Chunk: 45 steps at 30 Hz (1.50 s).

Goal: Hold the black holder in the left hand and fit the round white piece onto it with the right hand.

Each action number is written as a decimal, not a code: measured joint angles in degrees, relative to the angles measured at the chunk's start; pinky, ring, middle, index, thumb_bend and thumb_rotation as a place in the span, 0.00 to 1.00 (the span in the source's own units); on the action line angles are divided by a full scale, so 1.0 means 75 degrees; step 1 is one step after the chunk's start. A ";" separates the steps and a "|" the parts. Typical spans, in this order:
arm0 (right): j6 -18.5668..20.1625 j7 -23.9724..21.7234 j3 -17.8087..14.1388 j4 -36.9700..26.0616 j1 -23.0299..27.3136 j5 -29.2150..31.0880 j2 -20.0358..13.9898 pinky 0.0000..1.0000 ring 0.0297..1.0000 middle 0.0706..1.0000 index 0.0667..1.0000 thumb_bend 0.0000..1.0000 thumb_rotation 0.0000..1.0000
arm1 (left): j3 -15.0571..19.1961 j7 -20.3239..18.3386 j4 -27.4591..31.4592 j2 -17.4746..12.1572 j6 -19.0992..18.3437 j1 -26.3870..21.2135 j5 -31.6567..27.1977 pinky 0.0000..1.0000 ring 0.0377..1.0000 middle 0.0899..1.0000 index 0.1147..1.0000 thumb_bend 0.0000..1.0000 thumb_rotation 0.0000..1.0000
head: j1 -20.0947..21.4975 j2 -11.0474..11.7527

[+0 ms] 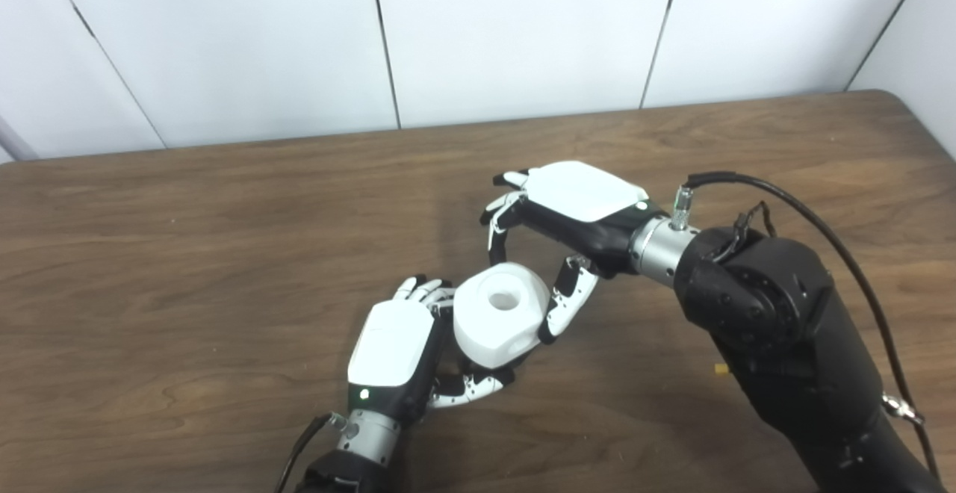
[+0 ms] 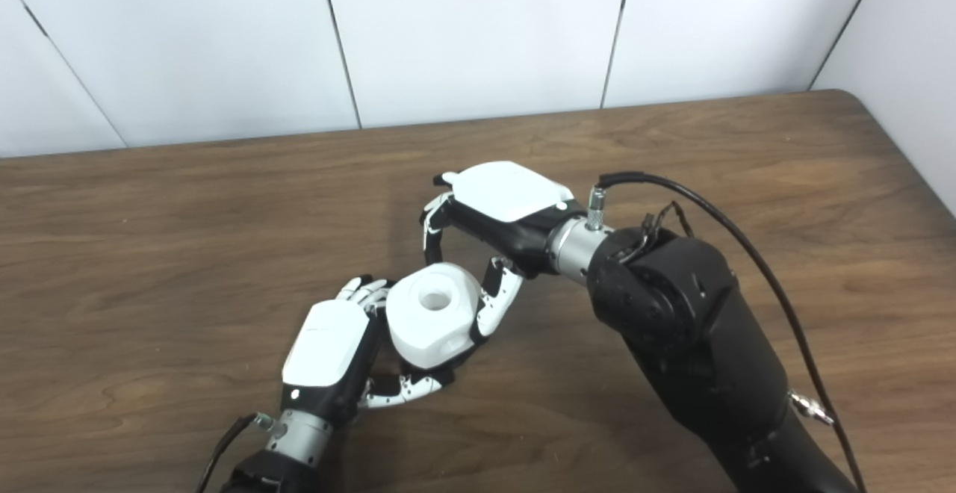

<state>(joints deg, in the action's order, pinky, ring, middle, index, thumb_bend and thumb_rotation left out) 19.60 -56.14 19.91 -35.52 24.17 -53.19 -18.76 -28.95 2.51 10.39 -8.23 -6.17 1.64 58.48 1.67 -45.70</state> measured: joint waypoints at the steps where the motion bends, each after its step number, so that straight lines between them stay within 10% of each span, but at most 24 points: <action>1: 0.0000 0.0008 0.0017 -0.0006 -0.0005 -0.0015 -0.0001 1.00 0.97 0.82 0.44 0.52 0.13 | 0.0001 -0.0001 0.0000 0.0000 0.0000 0.0000 0.0000 0.93 0.84 0.73 0.42 0.52 0.05 | 0.0000 0.0000; 45: -0.0127 -0.0028 -0.0029 0.0183 0.0188 -0.0008 -0.0104 1.00 1.00 0.81 0.44 0.52 0.13 | 0.0026 -0.0014 -0.0001 -0.0015 0.0011 0.0000 -0.0018 0.92 0.84 0.72 0.42 0.52 0.05 | 0.0152 0.0000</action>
<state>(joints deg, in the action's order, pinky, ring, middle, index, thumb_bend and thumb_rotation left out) 18.64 -56.35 19.70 -34.14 25.58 -53.24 -19.53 -28.75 2.41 10.39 -8.34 -6.09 1.63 58.35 2.81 -45.70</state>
